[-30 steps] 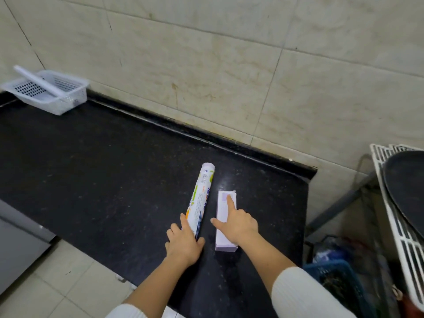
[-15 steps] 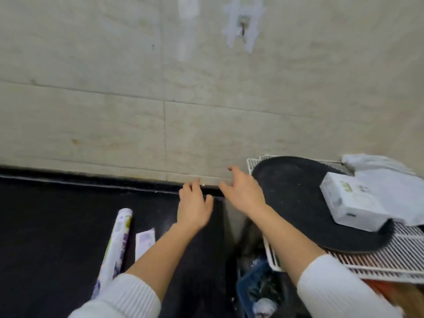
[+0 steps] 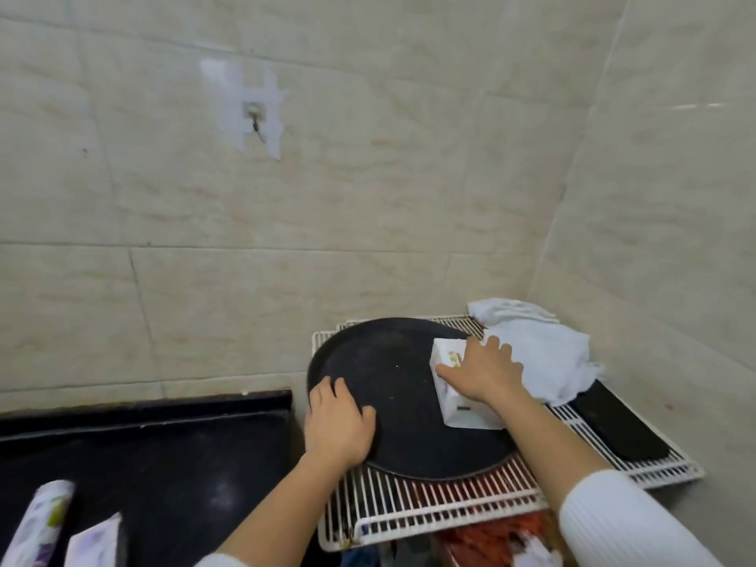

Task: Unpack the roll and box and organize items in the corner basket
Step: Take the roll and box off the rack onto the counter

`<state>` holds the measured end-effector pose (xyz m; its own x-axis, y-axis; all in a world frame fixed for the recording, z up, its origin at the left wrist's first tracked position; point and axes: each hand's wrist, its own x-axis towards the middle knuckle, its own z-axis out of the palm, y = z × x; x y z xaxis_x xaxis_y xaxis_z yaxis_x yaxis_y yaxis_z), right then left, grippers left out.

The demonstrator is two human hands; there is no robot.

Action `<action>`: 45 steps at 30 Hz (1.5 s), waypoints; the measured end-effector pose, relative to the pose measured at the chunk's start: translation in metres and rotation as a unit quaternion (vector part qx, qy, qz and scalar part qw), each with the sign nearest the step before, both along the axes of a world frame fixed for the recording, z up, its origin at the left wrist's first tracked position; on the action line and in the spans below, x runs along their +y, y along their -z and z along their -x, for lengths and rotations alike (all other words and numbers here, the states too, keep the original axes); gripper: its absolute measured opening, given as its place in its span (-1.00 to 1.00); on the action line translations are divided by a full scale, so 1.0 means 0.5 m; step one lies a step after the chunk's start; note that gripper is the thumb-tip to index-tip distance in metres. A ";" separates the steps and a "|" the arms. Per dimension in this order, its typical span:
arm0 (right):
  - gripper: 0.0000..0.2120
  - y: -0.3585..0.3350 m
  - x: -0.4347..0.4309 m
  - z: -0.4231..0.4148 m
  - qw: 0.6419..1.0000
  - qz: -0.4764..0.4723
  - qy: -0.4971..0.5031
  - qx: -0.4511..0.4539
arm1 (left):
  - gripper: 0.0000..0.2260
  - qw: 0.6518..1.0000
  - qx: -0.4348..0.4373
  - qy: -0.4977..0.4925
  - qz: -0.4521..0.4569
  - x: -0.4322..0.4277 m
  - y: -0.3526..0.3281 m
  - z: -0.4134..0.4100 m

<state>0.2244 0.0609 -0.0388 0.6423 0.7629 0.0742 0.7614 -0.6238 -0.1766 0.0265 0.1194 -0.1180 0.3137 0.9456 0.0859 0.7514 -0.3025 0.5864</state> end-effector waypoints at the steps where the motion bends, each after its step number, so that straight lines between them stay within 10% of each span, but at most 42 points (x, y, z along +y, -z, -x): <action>1: -0.23 0.006 0.000 -0.004 1.000 0.001 0.002 0.015 | -0.42 1.000 0.007 0.002 -0.001 0.001 0.001 -0.001; 15: -0.23 -0.011 0.029 0.073 0.987 -0.092 -0.053 0.123 | -0.54 0.994 -0.103 -0.004 -0.025 -0.013 0.003 0.013; 25: -0.29 -0.045 0.128 0.442 0.929 -0.170 -0.277 0.175 | -0.64 0.983 -0.113 -0.107 -0.100 0.006 0.051 0.347; 37: -0.28 0.278 0.174 0.782 0.966 0.032 -0.195 0.164 | -0.65 0.961 -0.029 -0.266 0.066 -0.011 0.299 0.890; 45: -0.22 0.421 0.115 0.796 0.979 0.141 -0.101 0.109 | -0.48 0.960 0.139 -0.192 0.152 -0.045 0.431 0.984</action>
<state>-0.1734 0.1184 -0.2496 0.4534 0.8465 -0.2791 0.8378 -0.5116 -0.1906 -0.4657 0.0969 -0.3337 -0.0922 0.9641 -0.2490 0.9132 0.1815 0.3648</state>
